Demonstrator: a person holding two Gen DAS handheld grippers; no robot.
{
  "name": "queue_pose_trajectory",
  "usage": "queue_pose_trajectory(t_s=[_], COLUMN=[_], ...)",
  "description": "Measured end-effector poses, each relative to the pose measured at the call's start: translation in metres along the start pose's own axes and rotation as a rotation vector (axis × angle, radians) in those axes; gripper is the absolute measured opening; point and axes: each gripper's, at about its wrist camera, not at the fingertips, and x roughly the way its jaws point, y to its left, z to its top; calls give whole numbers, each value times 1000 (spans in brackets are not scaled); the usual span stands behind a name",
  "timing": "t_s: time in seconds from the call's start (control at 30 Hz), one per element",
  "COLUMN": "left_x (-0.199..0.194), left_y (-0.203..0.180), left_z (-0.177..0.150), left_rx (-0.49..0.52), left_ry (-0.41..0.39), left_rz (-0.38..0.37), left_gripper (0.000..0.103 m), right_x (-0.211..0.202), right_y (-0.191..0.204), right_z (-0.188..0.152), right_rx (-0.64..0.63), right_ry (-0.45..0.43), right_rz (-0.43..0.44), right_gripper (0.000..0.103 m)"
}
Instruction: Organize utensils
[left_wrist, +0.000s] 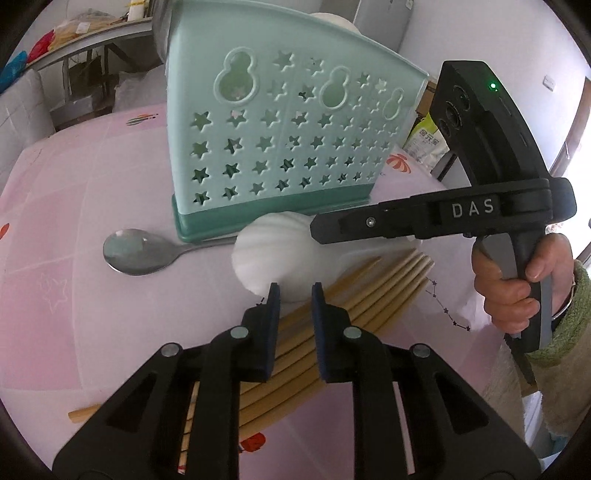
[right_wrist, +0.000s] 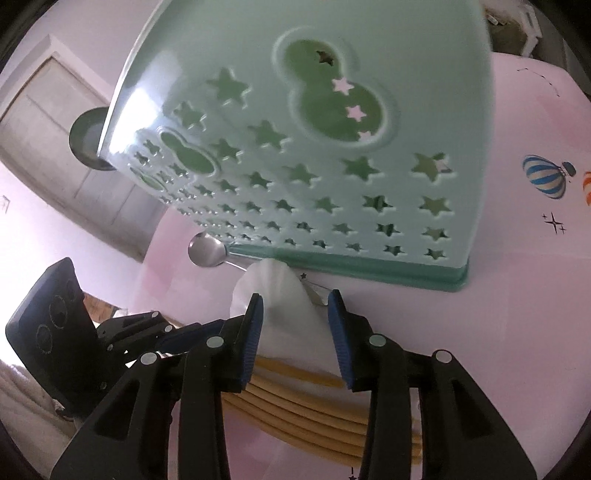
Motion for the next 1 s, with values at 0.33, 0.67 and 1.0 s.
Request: queue_pose_trajectory(t_s=[0.33,0.67,1.0], left_x=[22,15,-4], left_y=[14,26,63], left_z=[-3,-8,-13], left_rx=[-5,-31,-187], left_ry=[-12,1,10], left_rz=[-2,-28,-161], left_gripper=[15,15,16], right_x=[-8,-13,-11], right_y=[4,34,72], right_z=[-4,-29,-48], right_rx=[15,-83,-217], right_ry=[-23,-15,-57], right_rz=[106,164,122], right_gripper=[39,39,39])
